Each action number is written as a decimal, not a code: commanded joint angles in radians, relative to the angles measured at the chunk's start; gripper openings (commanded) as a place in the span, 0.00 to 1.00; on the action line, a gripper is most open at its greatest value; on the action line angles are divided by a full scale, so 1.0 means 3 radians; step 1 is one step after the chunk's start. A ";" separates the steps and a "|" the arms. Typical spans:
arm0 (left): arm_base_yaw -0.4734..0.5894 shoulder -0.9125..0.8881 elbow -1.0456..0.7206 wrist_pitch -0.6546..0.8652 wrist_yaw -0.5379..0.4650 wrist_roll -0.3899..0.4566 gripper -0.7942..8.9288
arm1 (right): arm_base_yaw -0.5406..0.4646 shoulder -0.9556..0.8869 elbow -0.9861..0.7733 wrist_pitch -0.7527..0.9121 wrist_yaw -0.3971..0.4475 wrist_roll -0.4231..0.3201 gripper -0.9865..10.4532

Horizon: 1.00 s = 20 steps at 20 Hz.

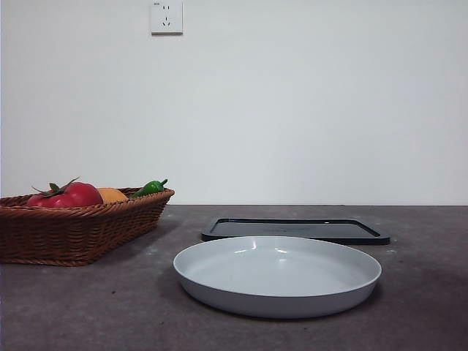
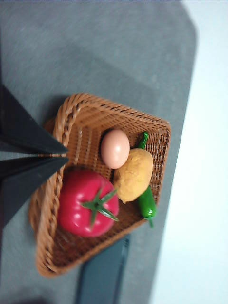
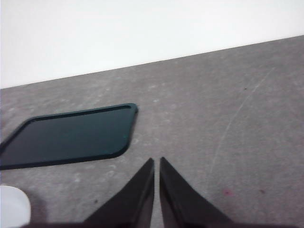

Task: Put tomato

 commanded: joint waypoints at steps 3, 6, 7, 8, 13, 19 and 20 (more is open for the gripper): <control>0.0009 -0.0006 -0.0055 -0.0031 0.0003 -0.0731 0.09 | 0.0001 -0.0009 -0.0005 0.0034 -0.0075 0.0177 0.09; 0.0009 -0.0006 -0.0010 -0.0074 0.0004 -0.0797 0.09 | 0.0001 -0.0009 0.0022 0.0029 -0.0158 0.0294 0.09; 0.0009 -0.0006 0.0010 -0.0075 0.0005 -0.0816 0.09 | 0.0001 -0.0009 0.0045 0.0023 -0.0165 0.0350 0.09; 0.0009 -0.0006 0.0029 -0.0074 0.0008 -0.0839 0.09 | 0.0001 -0.0009 0.0066 0.0017 -0.0164 0.0392 0.09; 0.0009 0.0006 0.0207 -0.0210 0.0090 -0.0975 0.09 | 0.0001 -0.0006 0.0282 -0.0127 -0.0175 0.0437 0.09; 0.0009 0.0140 0.0565 -0.0544 0.0126 -0.0935 0.09 | 0.0001 0.0046 0.0674 -0.0493 -0.0197 0.0432 0.09; 0.0009 0.0178 0.0624 -0.0566 0.0151 -0.0907 0.09 | 0.0001 0.0071 0.0740 -0.0535 -0.0231 0.0430 0.09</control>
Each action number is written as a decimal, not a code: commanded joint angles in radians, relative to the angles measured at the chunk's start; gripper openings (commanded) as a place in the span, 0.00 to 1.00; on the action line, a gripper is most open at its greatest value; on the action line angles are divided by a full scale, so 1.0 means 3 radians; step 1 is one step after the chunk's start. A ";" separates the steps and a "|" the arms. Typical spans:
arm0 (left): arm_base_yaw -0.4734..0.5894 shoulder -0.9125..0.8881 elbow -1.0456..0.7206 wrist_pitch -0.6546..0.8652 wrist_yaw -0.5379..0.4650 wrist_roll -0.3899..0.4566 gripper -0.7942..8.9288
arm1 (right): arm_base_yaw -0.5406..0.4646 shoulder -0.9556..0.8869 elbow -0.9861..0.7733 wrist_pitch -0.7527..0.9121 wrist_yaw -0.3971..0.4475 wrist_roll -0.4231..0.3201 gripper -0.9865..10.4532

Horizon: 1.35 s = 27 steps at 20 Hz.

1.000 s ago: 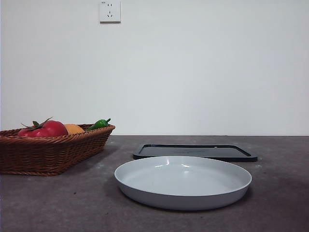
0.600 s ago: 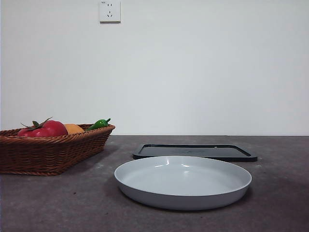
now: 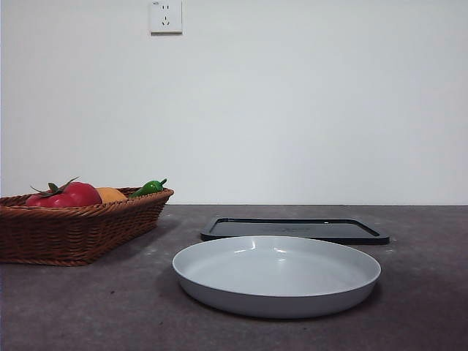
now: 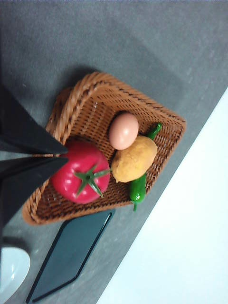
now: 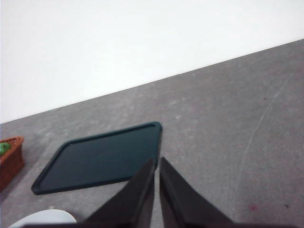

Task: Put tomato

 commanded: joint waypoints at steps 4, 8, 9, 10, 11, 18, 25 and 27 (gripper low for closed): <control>0.0009 0.0317 0.0477 -0.0183 0.0202 0.0234 0.09 | 0.0001 0.0238 0.0463 -0.0263 -0.0244 -0.0032 0.09; 0.0009 0.0652 0.0853 -0.0490 0.0417 0.0514 0.09 | 0.0001 0.0533 0.0830 -0.0520 -0.0609 -0.0271 0.09; 0.0009 0.0752 0.0956 -0.0582 0.0478 0.0603 0.09 | 0.0001 0.0632 0.0941 -0.0613 -0.0716 -0.0348 0.09; 0.0009 0.0849 0.1061 -0.0676 0.0542 0.0694 0.09 | 0.0001 0.0738 0.1052 -0.0713 -0.0811 -0.0420 0.09; 0.0008 0.0936 0.1151 -0.0758 0.0600 0.0763 0.09 | 0.0001 0.0834 0.1148 -0.0802 -0.0881 -0.0482 0.09; -0.0072 0.1492 0.1686 -0.1202 0.1013 0.1190 0.09 | 0.0039 0.1592 0.1830 -0.1578 -0.1359 -0.0978 0.09; -0.0453 0.1890 0.2110 -0.1771 0.1124 0.1568 0.09 | 0.0478 0.2310 0.2574 -0.2209 -0.1432 -0.1255 0.09; -0.0584 0.1957 0.2209 -0.1895 0.1124 0.1607 0.09 | 0.0679 0.2457 0.2710 -0.2317 -0.1432 -0.1315 0.09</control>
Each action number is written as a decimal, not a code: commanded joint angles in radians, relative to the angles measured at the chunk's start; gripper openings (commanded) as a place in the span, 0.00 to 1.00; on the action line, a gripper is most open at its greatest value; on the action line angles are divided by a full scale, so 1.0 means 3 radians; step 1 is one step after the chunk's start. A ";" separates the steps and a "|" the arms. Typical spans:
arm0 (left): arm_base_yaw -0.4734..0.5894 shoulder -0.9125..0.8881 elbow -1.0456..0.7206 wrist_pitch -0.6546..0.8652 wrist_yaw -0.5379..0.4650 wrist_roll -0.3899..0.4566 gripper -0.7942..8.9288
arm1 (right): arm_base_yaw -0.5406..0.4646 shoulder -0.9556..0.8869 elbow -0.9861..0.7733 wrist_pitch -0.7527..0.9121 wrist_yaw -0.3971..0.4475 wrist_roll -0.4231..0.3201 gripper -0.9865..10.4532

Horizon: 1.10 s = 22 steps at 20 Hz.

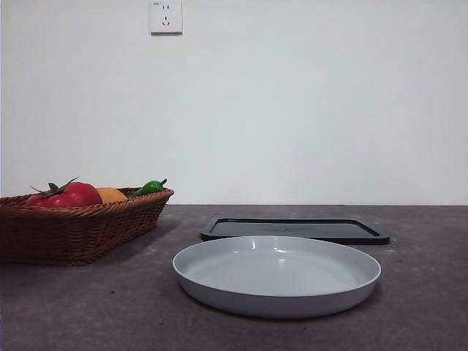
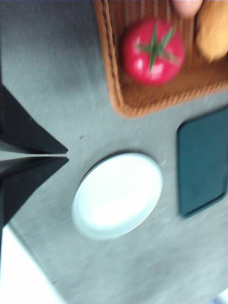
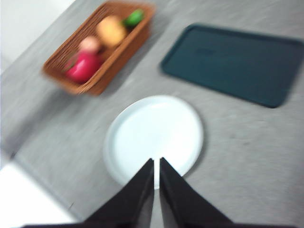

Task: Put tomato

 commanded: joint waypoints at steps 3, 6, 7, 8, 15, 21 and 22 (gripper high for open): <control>-0.0177 0.0132 0.0252 -0.0211 0.0008 0.0200 0.09 | 0.0373 0.0215 0.0181 -0.0081 -0.0009 -0.0145 0.09; -0.0207 0.0142 0.0259 -0.0212 0.0008 0.0201 0.09 | 0.0565 0.0266 0.0181 -0.0112 -0.0005 -0.0169 0.09; -0.0207 0.0142 0.0259 -0.0205 0.0006 0.0201 0.09 | 0.0608 0.0272 0.0181 -0.0122 0.0000 -0.0192 0.09; -0.0207 0.0142 0.0259 -0.0200 0.0006 0.0201 0.09 | 0.0633 0.0273 0.0181 -0.0122 -0.0001 -0.0192 0.09; -0.0207 0.0142 0.0259 -0.0178 0.0005 0.0188 0.41 | 0.0657 0.0284 0.0181 -0.0122 0.0000 -0.0188 0.32; -0.0207 0.0148 0.0259 -0.0156 -0.0102 0.0184 0.57 | 0.0657 0.0284 0.0181 -0.0121 -0.0001 -0.0187 0.45; -0.0207 0.0164 0.0259 -0.0140 -0.0158 0.0184 0.57 | 0.0657 0.0284 0.0181 -0.0122 -0.0001 -0.0187 0.45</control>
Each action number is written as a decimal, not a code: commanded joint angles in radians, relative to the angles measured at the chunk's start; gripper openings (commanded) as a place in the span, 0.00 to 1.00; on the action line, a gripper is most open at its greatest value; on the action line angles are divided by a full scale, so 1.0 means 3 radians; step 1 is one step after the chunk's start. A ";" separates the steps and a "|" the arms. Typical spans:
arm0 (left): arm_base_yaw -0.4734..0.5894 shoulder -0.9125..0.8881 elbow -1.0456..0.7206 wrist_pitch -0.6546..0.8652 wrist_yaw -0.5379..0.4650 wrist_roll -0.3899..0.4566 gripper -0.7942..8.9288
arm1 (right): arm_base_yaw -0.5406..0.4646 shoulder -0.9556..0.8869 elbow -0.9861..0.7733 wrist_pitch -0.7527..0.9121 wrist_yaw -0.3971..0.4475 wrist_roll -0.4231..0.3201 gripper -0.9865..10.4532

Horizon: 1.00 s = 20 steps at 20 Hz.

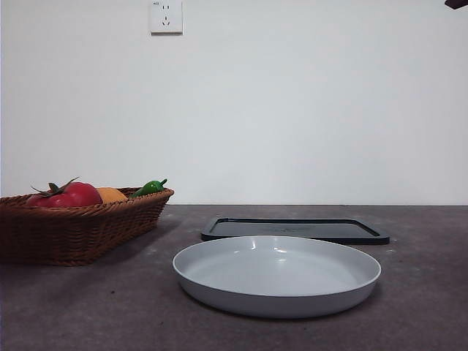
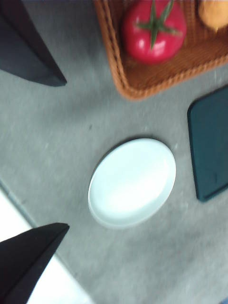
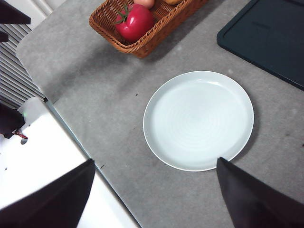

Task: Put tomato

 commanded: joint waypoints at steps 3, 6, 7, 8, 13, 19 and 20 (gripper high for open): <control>-0.0013 0.0156 0.0056 0.0292 -0.0300 0.0028 0.57 | 0.0015 0.0027 0.0065 0.0022 -0.0004 -0.0032 0.45; -0.0013 0.0399 0.0056 0.0702 -0.0496 0.0039 0.57 | 0.0017 0.0027 0.0065 0.0022 -0.0005 -0.0020 0.45; -0.0013 0.0498 0.0056 0.0815 -0.0572 0.0069 0.57 | 0.0017 0.0027 0.0065 0.0022 -0.0005 -0.0017 0.45; -0.0013 0.0628 0.0056 0.0954 -0.0662 0.0122 0.57 | 0.0017 0.0027 0.0065 0.0022 -0.0005 -0.0014 0.45; -0.0013 0.1246 0.0056 0.1481 -0.0899 0.0362 0.57 | 0.0017 0.0027 0.0065 0.0022 -0.0006 -0.0011 0.45; -0.0013 0.1905 0.0056 0.1921 -0.0955 0.0467 0.57 | 0.0015 0.0027 0.0065 0.0022 -0.0013 -0.0011 0.45; -0.0013 0.1993 0.0056 0.1979 -0.0968 0.0470 0.57 | 0.0017 0.0027 0.0065 0.0022 -0.0017 -0.0011 0.45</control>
